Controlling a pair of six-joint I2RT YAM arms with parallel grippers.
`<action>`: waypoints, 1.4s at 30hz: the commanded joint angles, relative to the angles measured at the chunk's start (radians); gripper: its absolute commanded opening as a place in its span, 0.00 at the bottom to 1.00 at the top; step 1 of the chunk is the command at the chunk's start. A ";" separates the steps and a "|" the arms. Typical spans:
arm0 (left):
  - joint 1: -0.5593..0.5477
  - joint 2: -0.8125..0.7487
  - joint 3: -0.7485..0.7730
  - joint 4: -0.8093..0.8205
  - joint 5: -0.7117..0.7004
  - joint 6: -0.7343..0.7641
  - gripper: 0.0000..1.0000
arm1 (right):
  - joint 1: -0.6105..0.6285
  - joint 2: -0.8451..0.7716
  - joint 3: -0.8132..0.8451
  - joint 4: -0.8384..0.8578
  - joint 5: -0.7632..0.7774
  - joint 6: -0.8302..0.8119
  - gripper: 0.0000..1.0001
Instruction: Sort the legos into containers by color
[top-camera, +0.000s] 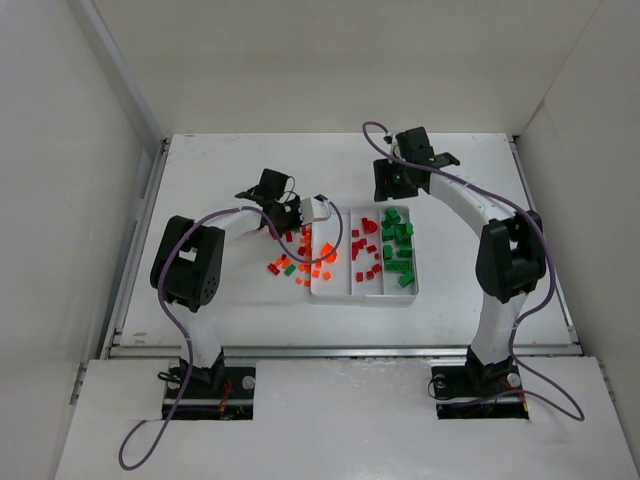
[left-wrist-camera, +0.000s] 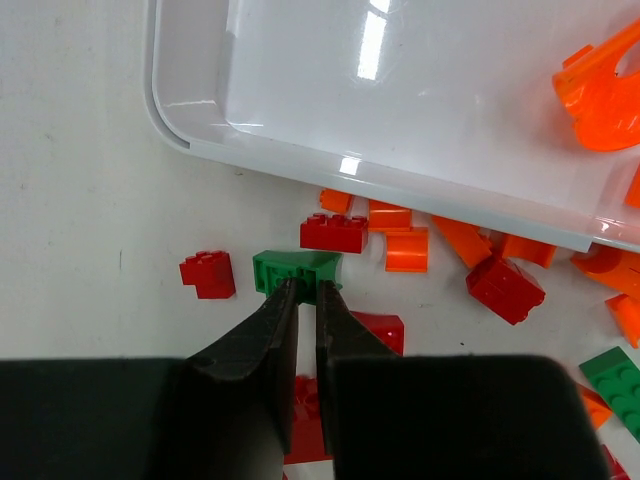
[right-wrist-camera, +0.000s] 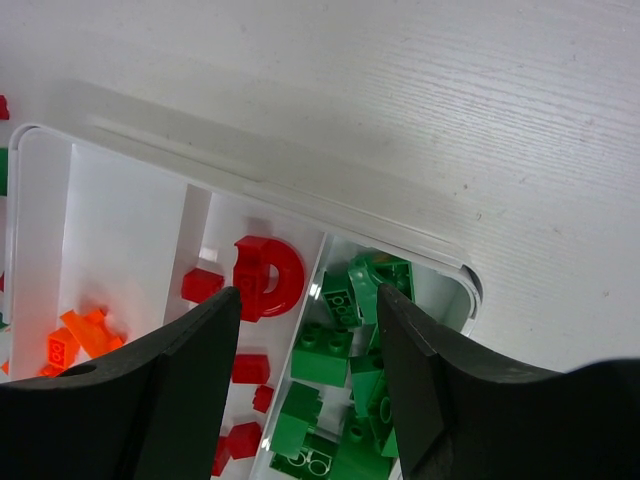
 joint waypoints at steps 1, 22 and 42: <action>0.000 0.004 -0.011 -0.073 -0.006 -0.005 0.00 | 0.008 0.002 0.056 0.003 0.013 -0.014 0.62; 0.000 0.002 0.092 -0.218 0.008 0.178 0.49 | 0.008 -0.027 -0.019 0.033 0.027 -0.024 0.62; 0.000 0.100 0.179 -0.270 -0.021 0.254 0.42 | -0.001 -0.027 -0.028 0.043 0.045 -0.033 0.62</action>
